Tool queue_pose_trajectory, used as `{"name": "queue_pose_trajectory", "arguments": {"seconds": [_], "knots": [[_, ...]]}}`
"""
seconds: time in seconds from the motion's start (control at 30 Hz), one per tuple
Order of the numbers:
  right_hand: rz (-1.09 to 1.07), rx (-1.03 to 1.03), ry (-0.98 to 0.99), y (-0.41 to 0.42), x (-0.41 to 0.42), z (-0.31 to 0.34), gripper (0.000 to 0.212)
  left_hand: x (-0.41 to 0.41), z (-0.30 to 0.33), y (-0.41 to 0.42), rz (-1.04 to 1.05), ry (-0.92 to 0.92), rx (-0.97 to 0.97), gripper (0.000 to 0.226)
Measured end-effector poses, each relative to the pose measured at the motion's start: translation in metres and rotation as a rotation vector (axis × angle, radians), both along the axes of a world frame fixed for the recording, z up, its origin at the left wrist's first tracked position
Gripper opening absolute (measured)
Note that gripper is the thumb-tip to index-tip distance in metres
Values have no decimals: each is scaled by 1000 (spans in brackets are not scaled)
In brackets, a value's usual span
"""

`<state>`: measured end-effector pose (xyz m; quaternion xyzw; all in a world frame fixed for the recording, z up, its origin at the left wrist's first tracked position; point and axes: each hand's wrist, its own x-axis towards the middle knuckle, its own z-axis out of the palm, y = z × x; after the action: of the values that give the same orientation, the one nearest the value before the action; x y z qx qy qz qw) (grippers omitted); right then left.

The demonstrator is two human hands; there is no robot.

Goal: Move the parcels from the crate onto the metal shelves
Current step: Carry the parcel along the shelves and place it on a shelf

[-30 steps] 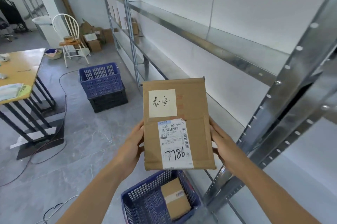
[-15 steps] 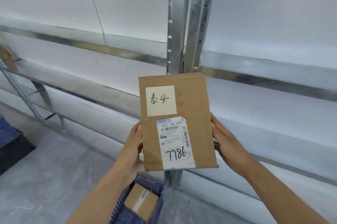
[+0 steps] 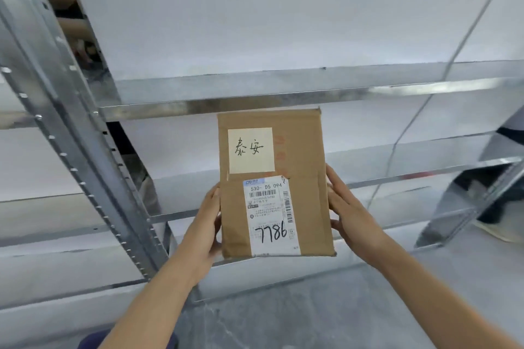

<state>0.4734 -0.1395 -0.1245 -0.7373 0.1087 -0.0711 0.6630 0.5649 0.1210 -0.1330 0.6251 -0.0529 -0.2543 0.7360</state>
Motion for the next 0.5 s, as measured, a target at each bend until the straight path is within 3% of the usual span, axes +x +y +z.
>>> {"name": "queue_pose_trajectory", "arguments": {"seconds": [0.17, 0.43, 0.5], "knots": [[-142, -23, -18, -108, -71, 5, 39, -33, 2, -120, -184, -31, 27, 90], [-331, -35, -24, -281, -195, 18, 39, -114, 12, -331, -257, -7, 56, 67], [-366, -35, -29, -322, -222, 24, 39, -135, 18, -379, -290, -13, 44, 70]]}}
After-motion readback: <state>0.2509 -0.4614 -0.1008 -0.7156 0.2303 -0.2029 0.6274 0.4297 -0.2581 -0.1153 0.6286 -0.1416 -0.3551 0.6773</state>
